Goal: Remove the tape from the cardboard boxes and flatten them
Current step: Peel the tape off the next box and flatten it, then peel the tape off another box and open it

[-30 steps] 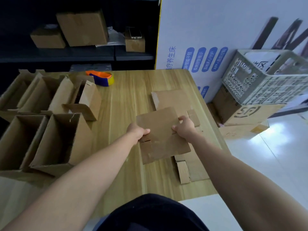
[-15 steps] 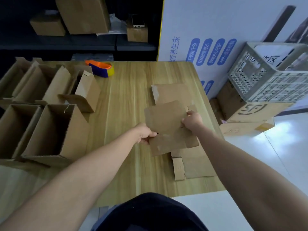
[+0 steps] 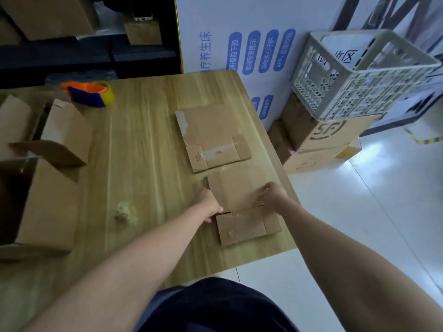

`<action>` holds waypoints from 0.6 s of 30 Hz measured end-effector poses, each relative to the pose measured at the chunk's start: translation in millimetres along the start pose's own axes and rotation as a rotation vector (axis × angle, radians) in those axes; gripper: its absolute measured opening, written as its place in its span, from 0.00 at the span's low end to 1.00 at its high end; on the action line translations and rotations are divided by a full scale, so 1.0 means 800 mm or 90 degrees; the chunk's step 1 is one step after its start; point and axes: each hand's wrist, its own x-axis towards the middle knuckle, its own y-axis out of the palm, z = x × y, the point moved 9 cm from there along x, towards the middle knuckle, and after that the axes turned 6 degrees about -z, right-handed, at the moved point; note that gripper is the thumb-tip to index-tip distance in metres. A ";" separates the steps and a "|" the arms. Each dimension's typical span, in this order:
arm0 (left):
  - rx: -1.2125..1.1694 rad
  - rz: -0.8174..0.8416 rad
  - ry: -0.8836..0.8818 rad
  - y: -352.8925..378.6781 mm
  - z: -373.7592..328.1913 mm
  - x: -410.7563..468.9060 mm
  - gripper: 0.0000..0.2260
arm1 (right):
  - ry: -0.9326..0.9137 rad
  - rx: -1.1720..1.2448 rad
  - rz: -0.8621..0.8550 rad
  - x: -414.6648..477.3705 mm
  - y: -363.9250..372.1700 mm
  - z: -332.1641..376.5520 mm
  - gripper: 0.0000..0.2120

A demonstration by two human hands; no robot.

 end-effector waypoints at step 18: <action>0.141 -0.094 0.121 -0.025 0.004 0.008 0.27 | -0.148 -0.354 -0.123 -0.010 0.003 0.031 0.19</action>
